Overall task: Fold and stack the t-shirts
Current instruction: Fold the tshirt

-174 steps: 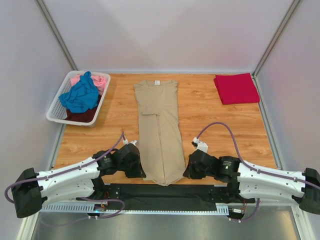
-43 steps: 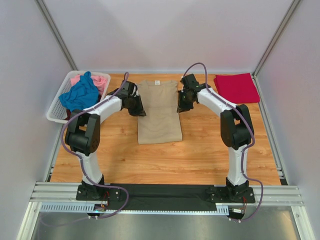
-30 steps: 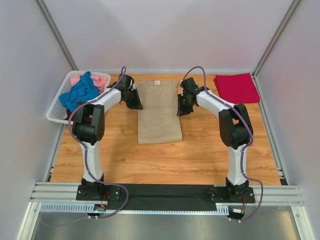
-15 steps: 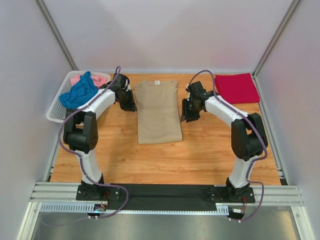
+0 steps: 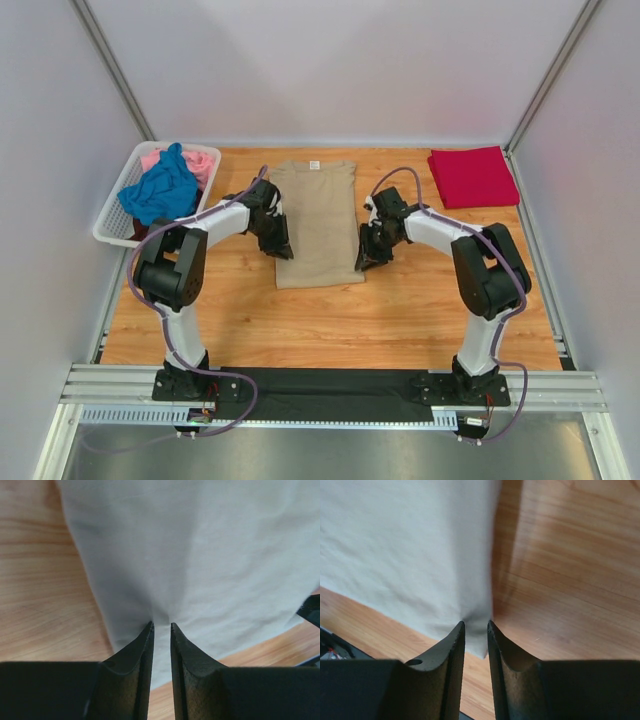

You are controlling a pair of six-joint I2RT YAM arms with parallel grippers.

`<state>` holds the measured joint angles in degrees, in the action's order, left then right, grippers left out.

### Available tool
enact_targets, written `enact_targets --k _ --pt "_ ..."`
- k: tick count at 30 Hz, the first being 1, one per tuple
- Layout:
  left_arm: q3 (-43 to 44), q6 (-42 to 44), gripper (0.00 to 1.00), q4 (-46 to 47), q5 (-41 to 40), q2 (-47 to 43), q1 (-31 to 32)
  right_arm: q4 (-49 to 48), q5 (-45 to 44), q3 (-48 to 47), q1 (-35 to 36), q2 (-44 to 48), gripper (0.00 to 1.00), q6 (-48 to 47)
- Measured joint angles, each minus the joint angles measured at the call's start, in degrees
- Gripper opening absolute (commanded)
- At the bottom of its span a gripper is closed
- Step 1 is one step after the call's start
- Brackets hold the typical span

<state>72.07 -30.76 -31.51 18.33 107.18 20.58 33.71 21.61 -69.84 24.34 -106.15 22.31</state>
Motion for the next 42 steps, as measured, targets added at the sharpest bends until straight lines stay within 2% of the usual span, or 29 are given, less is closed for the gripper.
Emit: enact_targets --k 5,11,17,20,25,30,34,39,42 --pt "-1.95 -0.66 0.27 -0.85 -0.92 1.49 -0.50 -2.82 1.62 4.26 -0.13 -1.29 0.29 0.94" --pt "-3.43 -0.42 0.30 -3.15 -1.49 -4.57 -0.50 -2.75 0.15 7.52 -0.09 3.17 0.30 0.76" --pt "-7.69 -1.03 0.30 1.25 3.41 -14.58 -0.33 -3.30 0.48 8.07 0.42 6.84 0.20 1.16" --pt "-11.87 -2.14 0.30 5.62 7.28 -14.12 0.20 -4.61 2.43 7.93 1.22 6.14 0.19 2.12" --pt "-20.87 -3.89 0.30 9.25 8.35 -10.40 0.83 -8.74 4.85 7.63 2.32 2.12 0.19 3.58" --pt "-23.50 -6.14 0.30 12.33 11.76 -9.81 0.50 -12.79 6.27 10.86 2.38 0.98 0.20 4.79" --pt "-23.56 -5.68 0.31 10.03 9.25 -12.31 0.72 -13.27 5.40 12.90 2.38 3.45 0.23 4.83" --pt "-19.69 -3.82 0.39 -0.33 -0.09 -19.98 0.83 -7.98 2.12 13.73 2.38 10.21 0.32 4.20" --pt "-18.67 -2.93 0.41 -2.73 -5.07 -25.14 0.79 -6.14 0.11 13.66 2.38 12.41 0.38 3.82"
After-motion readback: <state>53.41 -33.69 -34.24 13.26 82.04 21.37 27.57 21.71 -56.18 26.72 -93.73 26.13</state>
